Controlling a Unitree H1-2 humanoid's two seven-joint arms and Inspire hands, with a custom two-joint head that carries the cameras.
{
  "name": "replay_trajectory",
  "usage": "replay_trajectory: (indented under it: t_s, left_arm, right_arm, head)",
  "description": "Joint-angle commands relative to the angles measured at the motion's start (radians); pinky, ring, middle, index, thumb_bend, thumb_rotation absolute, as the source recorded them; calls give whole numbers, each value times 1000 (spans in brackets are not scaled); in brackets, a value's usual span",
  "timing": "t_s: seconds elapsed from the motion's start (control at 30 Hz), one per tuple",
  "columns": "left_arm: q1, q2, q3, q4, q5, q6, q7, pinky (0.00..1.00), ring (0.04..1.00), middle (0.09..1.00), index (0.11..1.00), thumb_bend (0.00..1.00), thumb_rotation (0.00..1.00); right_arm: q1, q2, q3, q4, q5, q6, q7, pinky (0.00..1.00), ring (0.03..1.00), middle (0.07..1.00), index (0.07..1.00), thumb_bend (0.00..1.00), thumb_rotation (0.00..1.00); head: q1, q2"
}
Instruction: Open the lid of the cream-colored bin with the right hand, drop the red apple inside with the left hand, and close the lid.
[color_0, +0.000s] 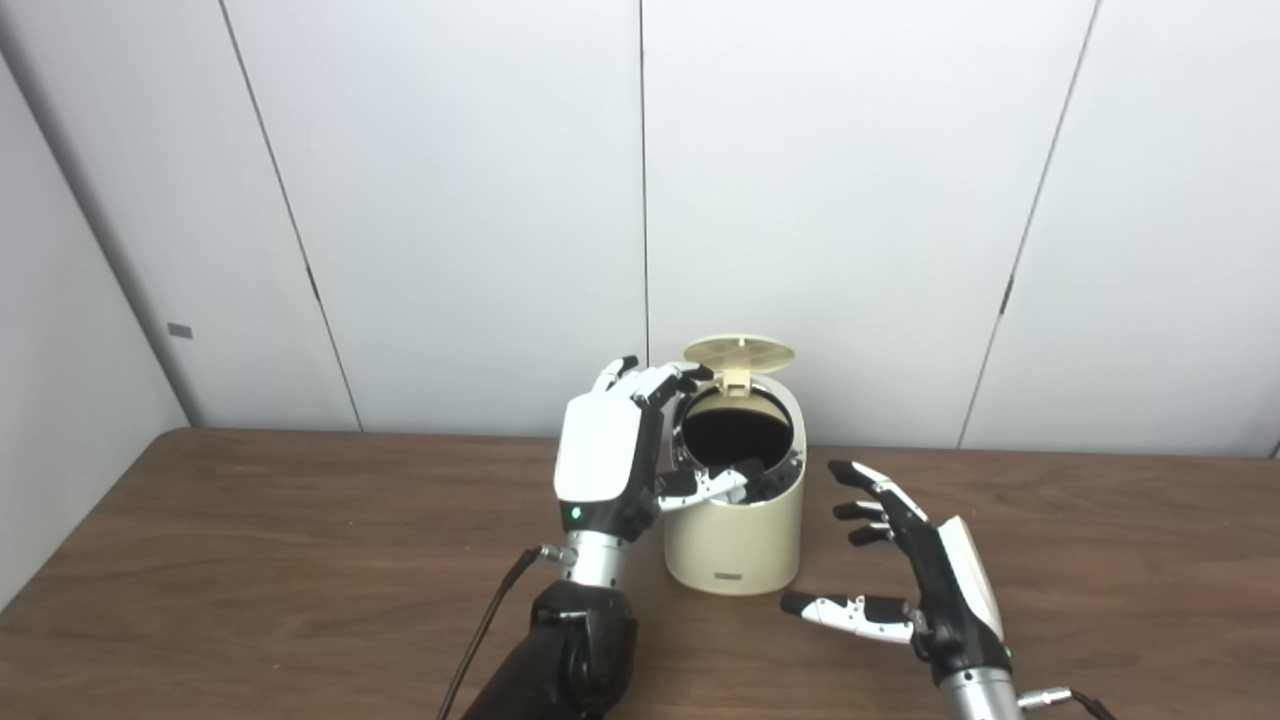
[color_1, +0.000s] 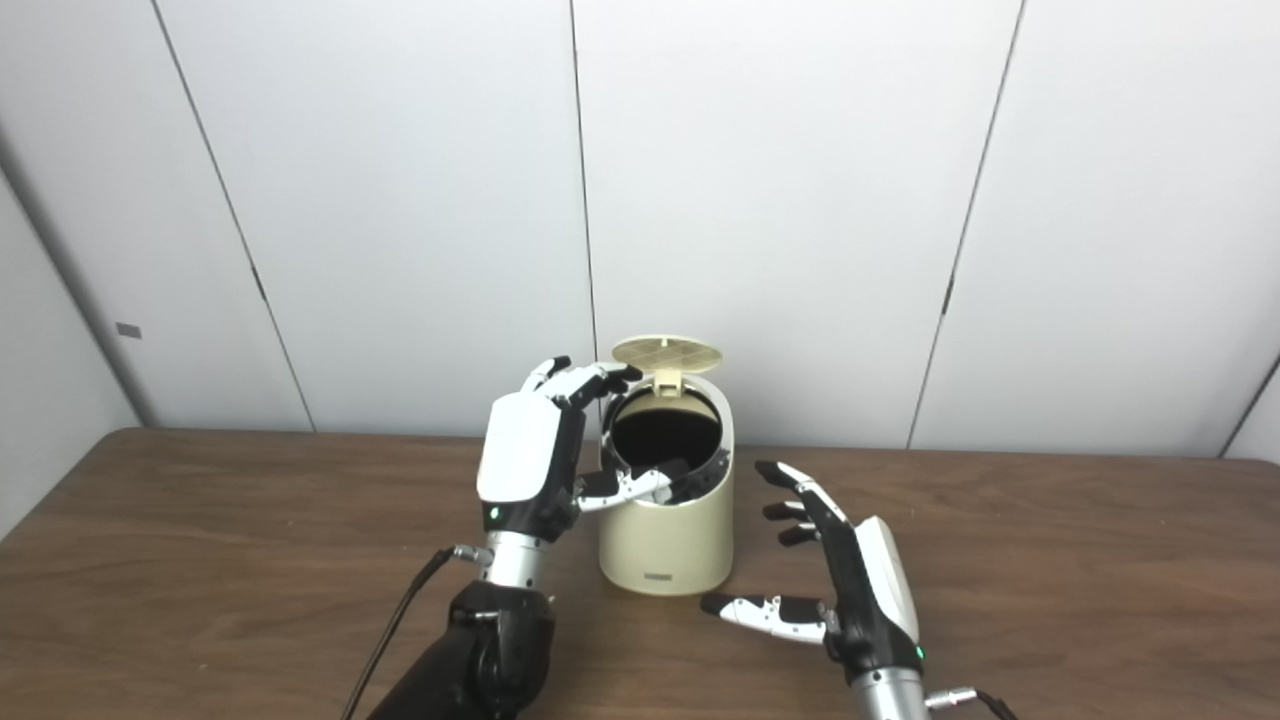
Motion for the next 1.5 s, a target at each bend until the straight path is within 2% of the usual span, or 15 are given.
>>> replay_trajectory:
  t_s: [0.0, 0.17, 0.27, 0.3, 0.37, 0.5, 0.67, 0.77, 0.83, 0.93, 1.0, 1.17, 1.23, 1.33, 1.47]
  left_arm:
    - [-23, 14, 6, -25, 5, -12, 17, 854, 628, 627, 673, 814, 175]
    - [-1, 12, 33, -54, -18, -41, 35, 782, 608, 585, 625, 746, 136]
    - [10, 11, 53, -67, -38, -60, 42, 690, 618, 605, 616, 742, 135]
    - [14, 14, 58, -72, -42, -65, 41, 681, 622, 610, 617, 740, 137]
    - [20, 20, 67, -75, -44, -75, 42, 740, 671, 655, 642, 731, 166]
    - [27, 25, 82, -66, -52, -92, 52, 761, 698, 694, 677, 754, 201]
    - [33, 25, 95, -63, -74, -117, 47, 625, 705, 728, 713, 779, 223]
    - [37, 26, 101, -69, -79, -125, 47, 653, 728, 746, 729, 780, 232]
    - [42, 26, 108, -80, -87, -125, 42, 628, 722, 747, 729, 784, 241]
    - [53, 30, 123, -106, -126, -147, 14, 590, 703, 737, 719, 772, 203]
    - [69, 33, 141, -133, -204, -178, -44, 604, 699, 730, 721, 756, 172]
    - [127, 47, 191, -236, -497, -213, -299, 757, 781, 789, 787, 719, 141]
    - [153, 64, 203, -271, -579, -216, -384, 787, 819, 824, 830, 720, 177]
    - [188, 90, 224, -297, -660, -226, -476, 807, 848, 853, 868, 764, 227]
    - [225, 113, 250, -305, -692, -229, -542, 783, 855, 871, 888, 841, 287]
  right_arm:
    - [-24, 1, 0, -34, 3, -18, -7, 602, 707, 824, 799, 741, 163]
    - [-26, 0, -1, -28, 3, -18, -6, 597, 704, 821, 801, 744, 173]
    - [-28, -1, 0, -23, 5, -22, -4, 598, 704, 820, 802, 740, 158]
    - [-29, -3, 0, -19, 5, -28, -5, 597, 703, 820, 802, 739, 157]
    - [-30, -4, 2, -14, 6, -34, -5, 588, 700, 819, 803, 738, 161]
    - [-29, -6, 4, -10, 10, -34, -1, 590, 704, 821, 804, 735, 164]
    - [-28, -8, 6, -11, 12, -29, 5, 600, 710, 825, 807, 732, 168]
    - [-28, -10, 7, -9, 11, -31, 4, 599, 710, 828, 808, 729, 172]
    - [-29, -11, 7, -7, 7, -32, 0, 600, 711, 829, 808, 729, 176]
    - [-30, -13, 4, -3, 7, -35, -3, 600, 710, 828, 807, 723, 163]
    - [-31, -14, 4, -1, 8, -38, -5, 600, 708, 827, 805, 725, 152]
    - [-31, -20, 1, 4, 11, -39, -7, 601, 710, 827, 806, 722, 144]
    - [-30, -22, -3, 2, 13, -34, -7, 609, 715, 826, 804, 727, 147]
    - [-30, -27, -11, 2, 15, -34, -10, 626, 722, 825, 799, 729, 142]
    - [-34, -32, -21, 9, 19, -31, -11, 635, 731, 827, 802, 728, 161]
  head:
    - [1, 1]
    - [6, -3]
    - [10, -9]
    - [10, -10]
    - [10, -12]
    - [13, -13]
    - [16, -13]
    - [16, -13]
    - [17, -12]
    - [21, -12]
    - [21, -12]
    - [25, -12]
    - [28, -11]
    - [32, -10]
    - [33, -11]
